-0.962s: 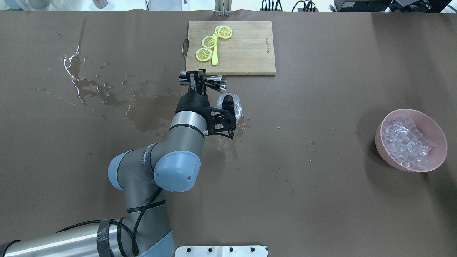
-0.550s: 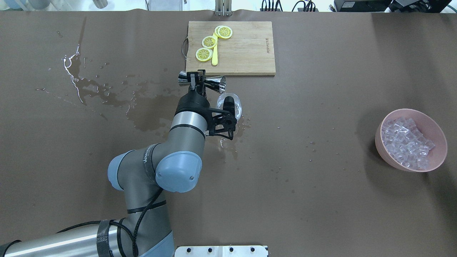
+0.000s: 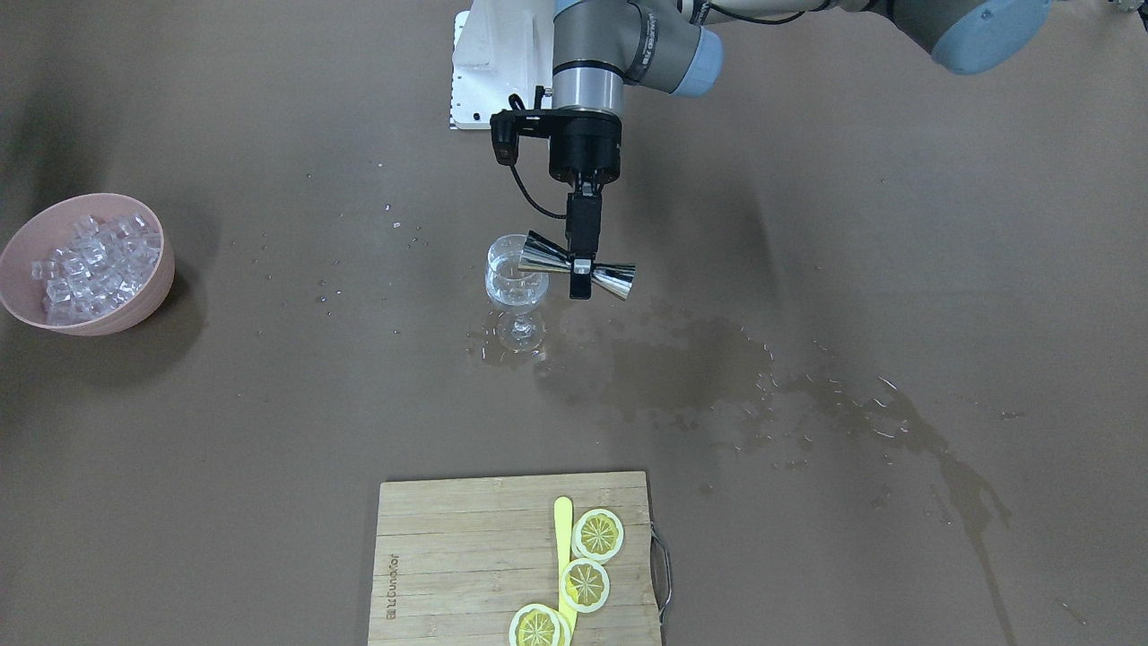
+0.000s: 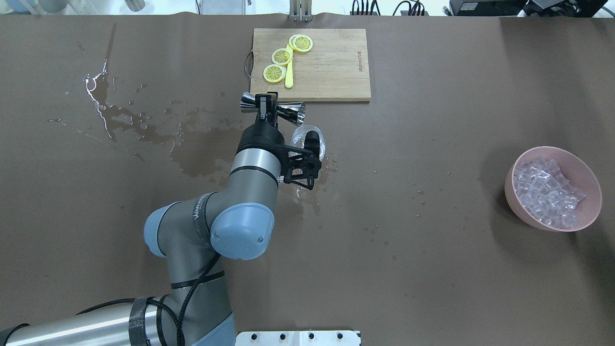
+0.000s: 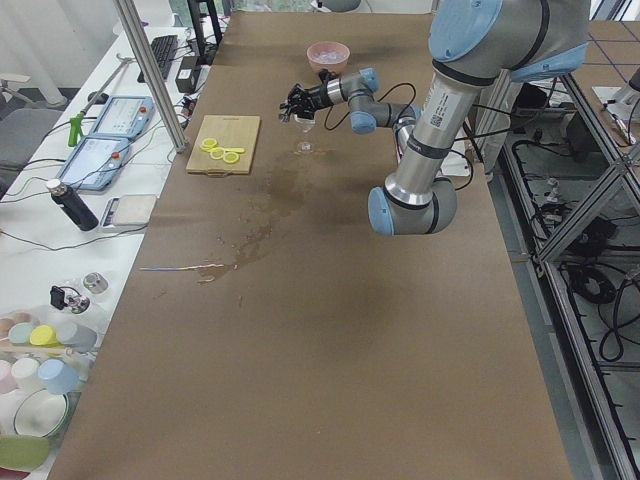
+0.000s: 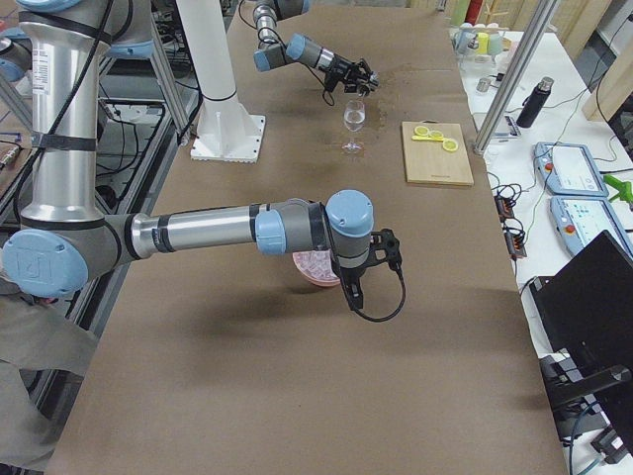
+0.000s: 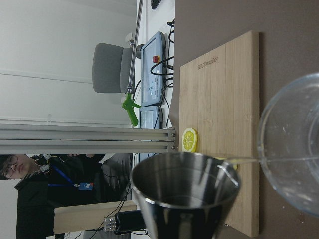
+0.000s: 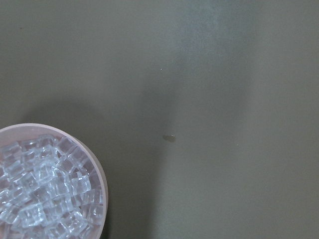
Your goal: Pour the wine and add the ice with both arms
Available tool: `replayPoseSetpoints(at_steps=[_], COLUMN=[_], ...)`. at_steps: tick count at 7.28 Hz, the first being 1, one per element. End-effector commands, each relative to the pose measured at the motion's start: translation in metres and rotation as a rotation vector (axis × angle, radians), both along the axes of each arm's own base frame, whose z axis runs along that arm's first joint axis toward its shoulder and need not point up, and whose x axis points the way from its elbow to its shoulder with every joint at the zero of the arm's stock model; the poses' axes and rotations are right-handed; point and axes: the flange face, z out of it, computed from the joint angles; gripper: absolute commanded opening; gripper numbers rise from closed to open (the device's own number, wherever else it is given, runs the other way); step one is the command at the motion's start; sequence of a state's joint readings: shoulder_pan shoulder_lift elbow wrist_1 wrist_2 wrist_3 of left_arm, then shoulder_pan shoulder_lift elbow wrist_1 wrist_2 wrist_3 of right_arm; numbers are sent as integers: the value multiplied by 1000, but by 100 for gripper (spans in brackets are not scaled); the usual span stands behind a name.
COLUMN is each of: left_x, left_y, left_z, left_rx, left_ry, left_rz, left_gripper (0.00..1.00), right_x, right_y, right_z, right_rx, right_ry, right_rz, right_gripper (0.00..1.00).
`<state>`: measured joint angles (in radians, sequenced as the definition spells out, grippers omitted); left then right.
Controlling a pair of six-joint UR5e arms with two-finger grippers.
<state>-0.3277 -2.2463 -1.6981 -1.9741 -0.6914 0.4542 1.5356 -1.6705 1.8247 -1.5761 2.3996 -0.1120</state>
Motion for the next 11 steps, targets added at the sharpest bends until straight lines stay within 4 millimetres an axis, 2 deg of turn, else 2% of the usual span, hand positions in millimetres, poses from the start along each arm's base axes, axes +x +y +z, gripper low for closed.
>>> replayPoseSetpoints(at_steps=[1, 4, 5, 6, 7, 8, 9, 10, 11], left_x=[-2, -5, -23, -38, -47, -55, -59, -70, -81], left_y=[2, 4, 12, 16, 13, 11, 11, 7, -1], left_z=[-4, -7, -25, -28, -20, -3, 24, 43, 67], left_rx=[12, 13, 25, 8, 6, -9, -74, -120, -167], left_ry=[-14, -18, 76, 220, 344, 448, 641, 817, 922], left_rz=[-14, -17, -19, -33, -50, -68, -103, -128, -141], left_gripper=[0, 0, 0, 0, 0, 0, 0, 0, 0], right_x=[0, 0, 0, 0, 0, -1, -2, -2, -9], right_y=[0, 1, 0, 0, 1, -8, -20, -22, -29], right_z=[1, -1, -3, -6, 0, 8, 3, 0, -3], right_rx=[-3, 2, 6, 12, -1, -20, -6, 0, 9], right_ry=[1, 0, 0, 0, 1, 2, -1, 0, 4], right_rz=[0, 0, 0, 0, 0, 1, 0, 0, -13], right_gripper=[100, 100, 100, 100, 100, 100, 100, 100, 100])
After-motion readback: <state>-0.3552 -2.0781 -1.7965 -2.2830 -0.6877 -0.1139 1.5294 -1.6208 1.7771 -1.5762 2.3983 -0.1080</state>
